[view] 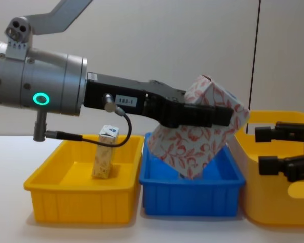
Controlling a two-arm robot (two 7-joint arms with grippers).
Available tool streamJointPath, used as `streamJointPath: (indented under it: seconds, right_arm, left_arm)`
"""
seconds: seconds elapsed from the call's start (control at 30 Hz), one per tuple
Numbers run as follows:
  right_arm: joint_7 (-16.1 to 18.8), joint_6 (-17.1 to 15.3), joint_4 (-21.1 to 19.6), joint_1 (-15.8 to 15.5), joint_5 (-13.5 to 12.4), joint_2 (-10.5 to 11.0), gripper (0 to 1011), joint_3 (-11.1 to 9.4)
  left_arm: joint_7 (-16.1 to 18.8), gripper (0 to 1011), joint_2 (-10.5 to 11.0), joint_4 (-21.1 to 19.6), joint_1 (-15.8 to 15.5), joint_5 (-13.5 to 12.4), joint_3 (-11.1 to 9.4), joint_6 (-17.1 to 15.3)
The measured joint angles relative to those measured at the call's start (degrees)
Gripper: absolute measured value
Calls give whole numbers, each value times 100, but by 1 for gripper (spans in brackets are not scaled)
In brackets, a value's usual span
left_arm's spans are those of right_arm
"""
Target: Bimanual collaborative sorting of washing and personal care products
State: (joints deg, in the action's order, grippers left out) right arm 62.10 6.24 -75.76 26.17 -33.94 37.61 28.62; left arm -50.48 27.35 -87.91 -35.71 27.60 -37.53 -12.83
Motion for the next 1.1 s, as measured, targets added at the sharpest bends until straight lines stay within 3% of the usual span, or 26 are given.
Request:
streamJointPath:
  seconds: [0.5, 1.1]
  right_arm:
    - [-78, -57, 51, 66, -80, -157, 1000, 123]
    - [-52, -1, 205, 218, -122, -320, 1000, 286]
  left_arm:
    - [73, 398, 33, -25, 70, 117, 44, 232]
    - [-71, 396, -58, 194, 0, 257, -33, 554]
